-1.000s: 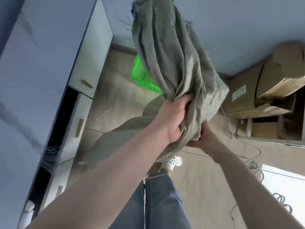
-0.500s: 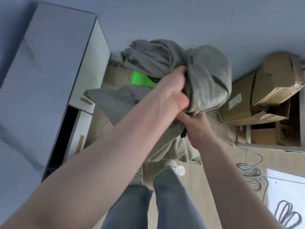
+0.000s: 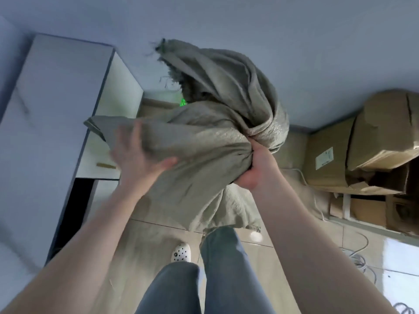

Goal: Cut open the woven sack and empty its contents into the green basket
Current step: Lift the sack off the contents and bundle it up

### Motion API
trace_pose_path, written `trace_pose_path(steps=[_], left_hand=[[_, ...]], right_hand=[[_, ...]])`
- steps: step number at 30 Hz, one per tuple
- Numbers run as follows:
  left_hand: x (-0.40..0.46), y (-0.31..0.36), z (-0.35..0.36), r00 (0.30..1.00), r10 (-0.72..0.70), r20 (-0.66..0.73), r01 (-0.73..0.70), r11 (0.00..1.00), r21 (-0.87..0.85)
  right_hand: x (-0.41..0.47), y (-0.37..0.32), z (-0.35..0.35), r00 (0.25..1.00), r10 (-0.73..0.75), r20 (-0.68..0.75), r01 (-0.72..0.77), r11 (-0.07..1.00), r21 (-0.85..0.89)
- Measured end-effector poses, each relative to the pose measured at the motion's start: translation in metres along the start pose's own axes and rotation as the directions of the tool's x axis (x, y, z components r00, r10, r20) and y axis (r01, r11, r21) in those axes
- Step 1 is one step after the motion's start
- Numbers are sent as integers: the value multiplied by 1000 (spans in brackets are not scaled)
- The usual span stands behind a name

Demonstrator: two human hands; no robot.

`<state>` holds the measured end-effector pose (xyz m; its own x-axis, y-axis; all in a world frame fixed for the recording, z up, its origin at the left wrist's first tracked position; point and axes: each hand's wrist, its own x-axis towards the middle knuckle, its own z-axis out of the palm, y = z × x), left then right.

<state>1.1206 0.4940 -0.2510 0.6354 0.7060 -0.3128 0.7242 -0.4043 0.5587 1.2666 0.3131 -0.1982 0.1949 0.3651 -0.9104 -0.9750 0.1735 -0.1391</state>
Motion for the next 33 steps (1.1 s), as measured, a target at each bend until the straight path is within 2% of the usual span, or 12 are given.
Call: trace_pose_path(steps=[1, 2, 4, 6, 8, 10, 13, 20, 23, 28, 30, 33], left_hand=[[0, -19, 8, 976, -209, -57, 203, 975, -93], [-1, -27, 18, 913, -408, -31, 386, 884, -265], [-11, -32, 44, 738, -625, 255, 649, 554, -521], [-20, -19, 74, 626, -567, 535, 752, 258, -606], [-16, -10, 102, 589, -463, 662, 778, 103, -620], [-3, -7, 125, 581, -542, 607, 767, 116, -631], [12, 6, 134, 571, -670, 473, 772, 244, -586], [-3, 29, 122, 563, -686, 461, 777, 249, -578], [-30, 49, 100, 549, -574, 607, 795, 133, -592], [-30, 69, 56, 533, -380, 756, 817, -4, -577], [-16, 67, 43, 488, -339, 804, 833, -95, -545], [1, 64, 38, 369, -331, 869, 871, -203, -447]], right_hand=[[5, -8, 4, 1000, 25, -12, -25, 1000, -16], [10, -14, 9, 999, 51, -16, -51, 998, -37], [23, -18, 17, 996, 89, -13, -90, 994, -62], [34, -20, 23, 995, 95, 9, -95, 993, -64], [42, -25, 28, 996, 87, 34, -85, 994, -62], [50, -34, 29, 997, 59, 46, -56, 997, -53], [63, -50, 27, 1000, -8, 0, 8, 997, -78], [103, -80, 18, 946, -220, -237, 126, 925, -359], [128, -71, 13, 880, -383, -282, 173, 810, -560], [180, -65, 5, 879, -343, -331, 102, 813, -573], [201, -69, 0, 852, -398, -339, 88, 749, -657], [214, -79, -3, 846, -445, -294, 9, 564, -826]])
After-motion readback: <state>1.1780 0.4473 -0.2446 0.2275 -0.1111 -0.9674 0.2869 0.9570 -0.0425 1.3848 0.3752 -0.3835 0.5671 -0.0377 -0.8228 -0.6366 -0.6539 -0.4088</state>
